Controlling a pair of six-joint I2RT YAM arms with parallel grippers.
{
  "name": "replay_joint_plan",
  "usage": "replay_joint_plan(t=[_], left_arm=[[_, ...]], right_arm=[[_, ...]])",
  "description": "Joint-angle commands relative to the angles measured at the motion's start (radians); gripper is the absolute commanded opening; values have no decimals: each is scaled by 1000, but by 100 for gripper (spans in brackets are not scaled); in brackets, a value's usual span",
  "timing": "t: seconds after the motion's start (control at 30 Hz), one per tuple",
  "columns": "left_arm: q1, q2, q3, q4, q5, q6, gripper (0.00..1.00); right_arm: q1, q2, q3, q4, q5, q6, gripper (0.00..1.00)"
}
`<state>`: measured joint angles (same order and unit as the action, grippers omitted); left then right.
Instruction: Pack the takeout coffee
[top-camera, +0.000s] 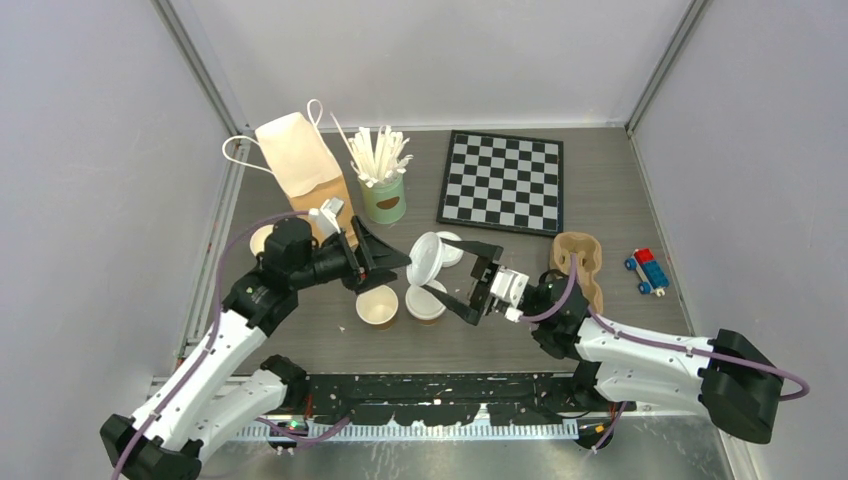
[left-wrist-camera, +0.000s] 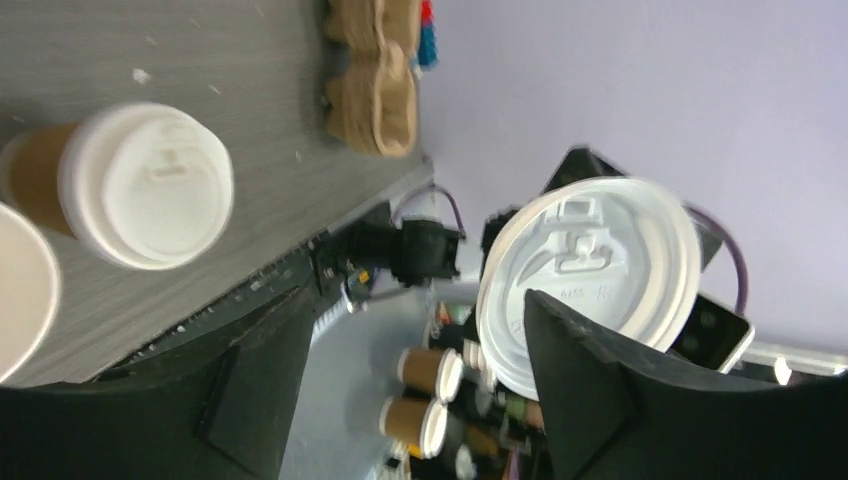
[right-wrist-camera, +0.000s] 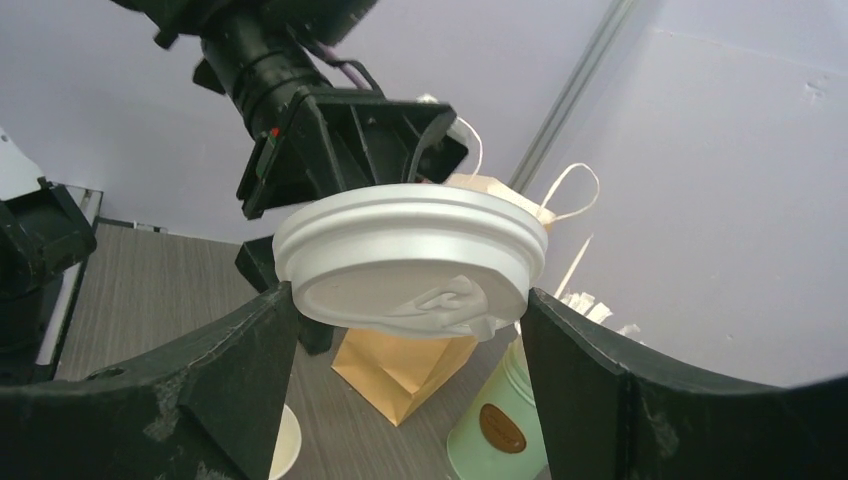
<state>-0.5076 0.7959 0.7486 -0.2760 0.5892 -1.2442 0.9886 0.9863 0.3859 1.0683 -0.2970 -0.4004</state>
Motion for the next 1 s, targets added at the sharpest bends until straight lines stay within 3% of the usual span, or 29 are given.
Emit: replay_joint_plan(t=[0.0,0.07,0.17,0.3,0.4,0.5,0.67,0.83,0.97], left_arm=[[3,-29,150,-291,-285,246,87],[3,-28,194,-411,-411,308,97],[3,-31,240,-524,-589,378,100],[4,-36,263,-644,-831,434,100],[14,-47,233,-681,-886,442,100],[50,-65,171,-667,-817,432,98],[182,-87,69,-617,-584,442,95],[400,-83,-25,-563,-266,488,82],[473,-43,-67,-521,-155,497,75]], right_arm=[[5,-54,-18,18,109,108,77],[5,-84,-22,-27,155,149,77],[5,-127,-5,-142,224,227,76],[5,-173,135,-518,351,370,74],[4,-138,283,-818,467,505,73],[5,-57,435,-1083,506,591,72],[5,122,670,-1419,477,733,71],[28,291,855,-1628,427,831,68],[76,441,1015,-1775,431,843,70]])
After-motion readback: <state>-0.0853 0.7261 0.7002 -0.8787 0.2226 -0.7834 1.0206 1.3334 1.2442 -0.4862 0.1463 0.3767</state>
